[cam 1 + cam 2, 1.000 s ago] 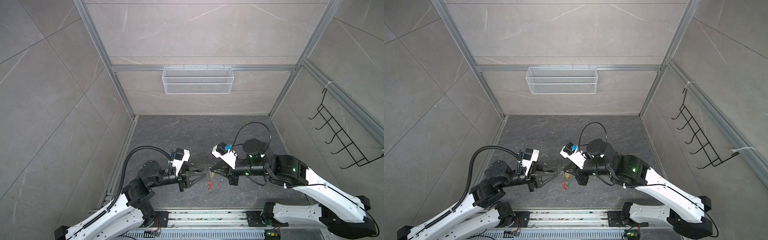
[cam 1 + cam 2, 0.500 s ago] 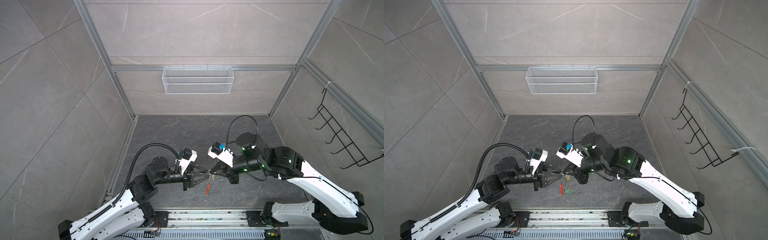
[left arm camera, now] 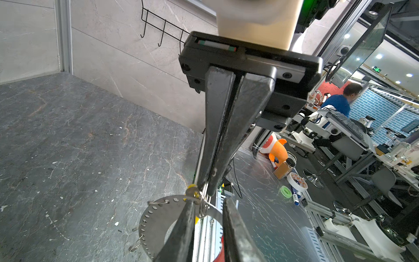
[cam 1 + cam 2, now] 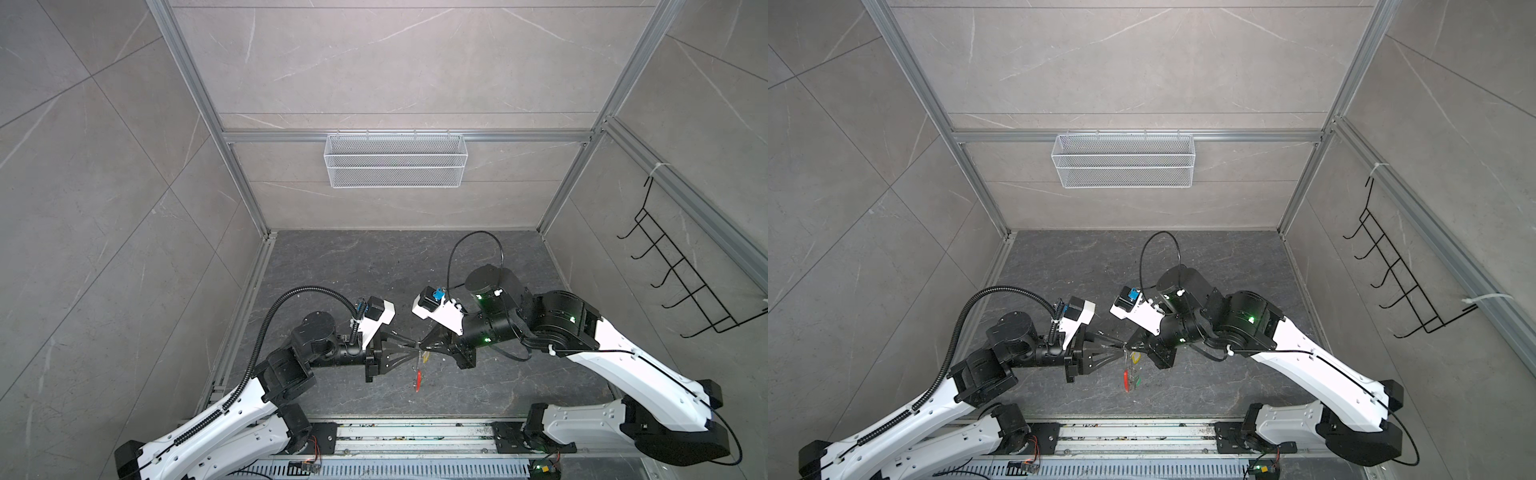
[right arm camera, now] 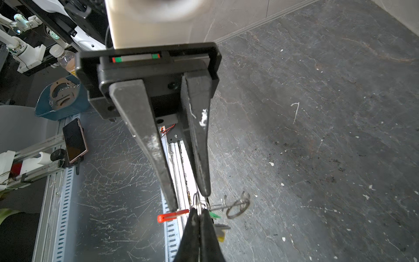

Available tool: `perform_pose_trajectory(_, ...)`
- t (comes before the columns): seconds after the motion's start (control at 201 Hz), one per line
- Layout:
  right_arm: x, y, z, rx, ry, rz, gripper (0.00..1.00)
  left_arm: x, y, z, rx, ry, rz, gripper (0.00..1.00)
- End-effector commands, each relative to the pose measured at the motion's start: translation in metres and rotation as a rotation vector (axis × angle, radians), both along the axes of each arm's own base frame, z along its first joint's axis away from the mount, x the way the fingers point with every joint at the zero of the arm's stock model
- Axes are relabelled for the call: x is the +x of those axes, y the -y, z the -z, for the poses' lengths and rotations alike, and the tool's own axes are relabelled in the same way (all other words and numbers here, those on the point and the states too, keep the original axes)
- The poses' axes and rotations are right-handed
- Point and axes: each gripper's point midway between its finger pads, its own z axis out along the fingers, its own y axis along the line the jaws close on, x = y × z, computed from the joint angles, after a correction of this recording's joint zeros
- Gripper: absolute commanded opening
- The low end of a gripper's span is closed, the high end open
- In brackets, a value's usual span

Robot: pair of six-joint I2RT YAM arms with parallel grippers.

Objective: Remove the keys from the keyring

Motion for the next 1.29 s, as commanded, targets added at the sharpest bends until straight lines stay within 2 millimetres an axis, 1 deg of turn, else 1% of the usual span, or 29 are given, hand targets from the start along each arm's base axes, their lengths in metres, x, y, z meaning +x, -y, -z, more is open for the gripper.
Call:
perform_pose_trajectory(0.0, 0.000, -0.003, -0.011, 0.026, 0.020, -0.018, 0.00, -0.005, 0.001, -0.022, -0.050, 0.049, 0.033, 0.22)
perform_pose_trajectory(0.115, 0.001, -0.004, -0.012, 0.031, 0.022, -0.017, 0.00, -0.005, 0.002, -0.021, -0.051, 0.047, 0.035, 0.16)
perform_pose_trajectory(0.269, 0.002, -0.005, -0.012, 0.034, 0.018, -0.015, 0.00, -0.002, 0.001, -0.023, -0.059, 0.052, 0.017, 0.00)
perform_pose_trajectory(0.393, 0.004, -0.007, -0.016, 0.054, 0.024, 0.000, 0.00, 0.003, -0.001, -0.026, -0.080, 0.060, -0.021, 0.00)
perform_pose_trajectory(0.453, 0.006, -0.007, -0.021, 0.077, 0.035, 0.012, 0.07, 0.006, -0.003, -0.028, -0.094, 0.067, -0.049, 0.00)
perform_pose_trajectory(0.533, 0.007, -0.007, -0.032, 0.125, 0.057, 0.030, 0.24, 0.010, -0.007, -0.031, -0.115, 0.081, -0.088, 0.00)
perform_pose_trajectory(0.593, 0.009, -0.004, -0.042, 0.173, 0.084, 0.052, 0.32, 0.011, -0.012, -0.035, -0.142, 0.097, -0.112, 0.00)
perform_pose_trajectory(0.652, 0.010, 0.000, -0.051, 0.238, 0.112, 0.079, 0.38, 0.009, -0.015, -0.039, -0.168, 0.112, -0.116, 0.00)
perform_pose_trajectory(0.697, 0.010, 0.003, -0.056, 0.286, 0.132, 0.094, 0.40, 0.007, -0.017, -0.041, -0.180, 0.118, -0.114, 0.00)
perform_pose_trajectory(0.702, 0.010, 0.005, -0.060, 0.299, 0.139, 0.097, 0.41, 0.007, -0.017, -0.042, -0.180, 0.118, -0.113, 0.00)
perform_pose_trajectory(0.712, 0.011, 0.004, -0.057, 0.302, 0.141, 0.102, 0.41, 0.007, -0.018, -0.042, -0.183, 0.120, -0.111, 0.00)
perform_pose_trajectory(0.717, 0.010, 0.006, -0.062, 0.315, 0.148, 0.105, 0.41, 0.006, -0.018, -0.043, -0.185, 0.121, -0.111, 0.00)
perform_pose_trajectory(0.767, 0.011, 0.010, -0.064, 0.361, 0.172, 0.125, 0.43, 0.004, -0.018, -0.044, -0.189, 0.122, -0.101, 0.00)
perform_pose_trajectory(0.882, 0.007, 0.014, -0.054, 0.417, 0.182, 0.121, 0.45, 0.000, -0.018, -0.045, -0.191, 0.121, -0.076, 0.00)
perform_pose_trajectory(1.046, -0.009, 0.011, -0.040, 0.458, 0.146, 0.043, 0.46, -0.005, -0.018, -0.046, -0.208, 0.125, -0.046, 0.00)
perform_pose_trajectory(1.185, -0.009, 0.009, -0.028, 0.455, 0.145, 0.036, 0.48, -0.009, -0.017, -0.048, -0.219, 0.125, -0.018, 0.00)
perform_pose_trajectory(1.29, -0.009, 0.005, -0.025, 0.460, 0.137, 0.025, 0.48, -0.010, -0.014, -0.048, -0.214, 0.116, -0.002, 0.00)
